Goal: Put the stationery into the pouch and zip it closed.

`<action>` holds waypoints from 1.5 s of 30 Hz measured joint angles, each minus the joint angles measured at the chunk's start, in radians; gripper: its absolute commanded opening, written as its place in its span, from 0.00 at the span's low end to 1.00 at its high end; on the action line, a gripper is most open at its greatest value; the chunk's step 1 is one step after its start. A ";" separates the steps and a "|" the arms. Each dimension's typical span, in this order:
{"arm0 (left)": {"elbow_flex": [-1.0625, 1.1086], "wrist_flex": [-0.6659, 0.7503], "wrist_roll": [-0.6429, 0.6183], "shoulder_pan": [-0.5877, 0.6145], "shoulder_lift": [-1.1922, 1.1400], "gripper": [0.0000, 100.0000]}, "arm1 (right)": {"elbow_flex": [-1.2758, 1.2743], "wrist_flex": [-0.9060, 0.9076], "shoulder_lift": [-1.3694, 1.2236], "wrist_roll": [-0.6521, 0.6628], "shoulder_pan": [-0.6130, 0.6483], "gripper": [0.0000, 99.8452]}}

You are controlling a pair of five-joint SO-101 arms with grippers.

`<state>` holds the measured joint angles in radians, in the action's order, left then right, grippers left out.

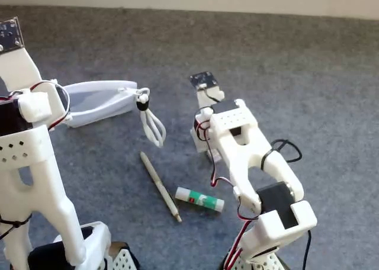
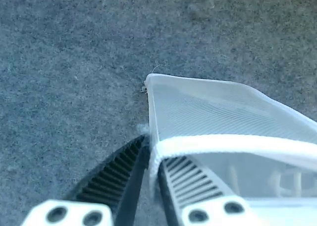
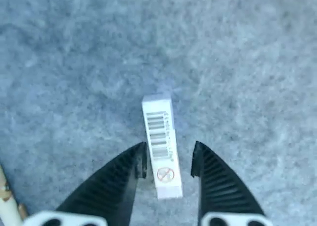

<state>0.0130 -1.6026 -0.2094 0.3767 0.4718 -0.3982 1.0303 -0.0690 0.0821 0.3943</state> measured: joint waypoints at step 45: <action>0.064 0.044 0.000 0.000 0.025 0.01 | -0.110 -0.143 0.149 0.000 -0.005 0.00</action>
<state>0.0775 -1.5581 -0.2094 0.3767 0.4964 -0.5086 0.8876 0.0798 0.0821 0.3897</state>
